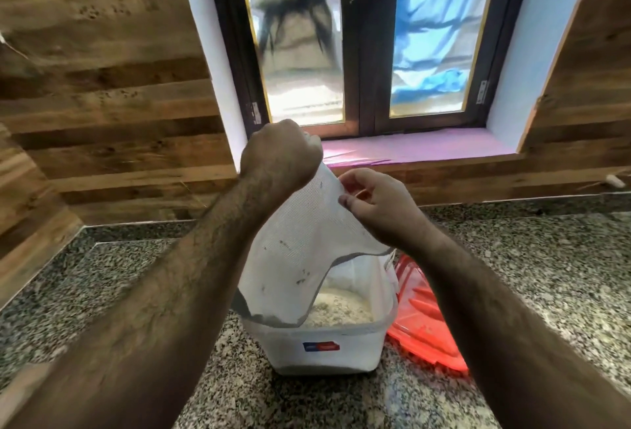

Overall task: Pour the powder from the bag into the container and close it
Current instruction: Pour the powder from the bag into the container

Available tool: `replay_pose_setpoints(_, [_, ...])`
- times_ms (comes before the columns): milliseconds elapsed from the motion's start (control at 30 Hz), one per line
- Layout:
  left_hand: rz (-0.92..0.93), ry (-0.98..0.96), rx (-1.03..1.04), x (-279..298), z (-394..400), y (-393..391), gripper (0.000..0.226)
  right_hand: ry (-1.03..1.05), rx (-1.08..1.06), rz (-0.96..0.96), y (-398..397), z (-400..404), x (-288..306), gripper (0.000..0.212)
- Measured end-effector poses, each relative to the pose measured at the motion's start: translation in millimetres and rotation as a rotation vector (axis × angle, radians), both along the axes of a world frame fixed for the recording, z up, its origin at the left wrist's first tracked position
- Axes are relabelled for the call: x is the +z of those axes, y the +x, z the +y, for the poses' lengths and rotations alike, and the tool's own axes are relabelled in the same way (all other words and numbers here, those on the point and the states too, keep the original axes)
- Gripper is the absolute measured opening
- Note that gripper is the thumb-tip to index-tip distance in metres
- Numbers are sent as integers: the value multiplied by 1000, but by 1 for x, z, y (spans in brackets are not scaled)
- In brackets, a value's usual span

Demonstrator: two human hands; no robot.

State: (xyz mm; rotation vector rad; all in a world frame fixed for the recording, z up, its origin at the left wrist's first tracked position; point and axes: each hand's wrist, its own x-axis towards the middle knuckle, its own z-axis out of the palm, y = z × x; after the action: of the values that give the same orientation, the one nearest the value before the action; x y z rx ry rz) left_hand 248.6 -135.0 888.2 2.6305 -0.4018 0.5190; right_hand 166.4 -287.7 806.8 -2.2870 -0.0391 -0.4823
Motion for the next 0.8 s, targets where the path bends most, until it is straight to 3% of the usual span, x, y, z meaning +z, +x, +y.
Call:
replay_pose_setpoints(133, [-8, 15, -7, -6, 3, -1, 42, 1, -7, 23, 5, 8, -12, 8])
replay_pose_setpoints(200, [-3, 11, -9, -6, 4, -2, 41, 101, -54, -19, 7, 17, -19, 10])
replay_pose_setpoints(300, [-25, 49, -12, -6, 3, 0, 41, 368, -28, -73, 10, 26, -18, 33])
replay_pose_setpoints(367, [-17, 51, -29, -7, 3, 2, 42, 319, 61, 49, 13, 28, -15, 59])
replay_pose_setpoints(433, [3, 28, -51, -9, 2, 4, 42, 229, 75, 127, 17, 29, -17, 68])
replay_pose_setpoints(500, [34, -12, -84, -11, 1, 4, 43, 201, 4, 90, 24, 27, -19, 54])
replay_pose_setpoints(633, [80, -139, -166, -26, 16, 2, 54, 351, -59, 23, 33, 21, -27, 19])
replay_pose_setpoints(800, [11, -335, -33, -68, 74, 3, 46, 431, -60, -6, 38, 15, -45, 9])
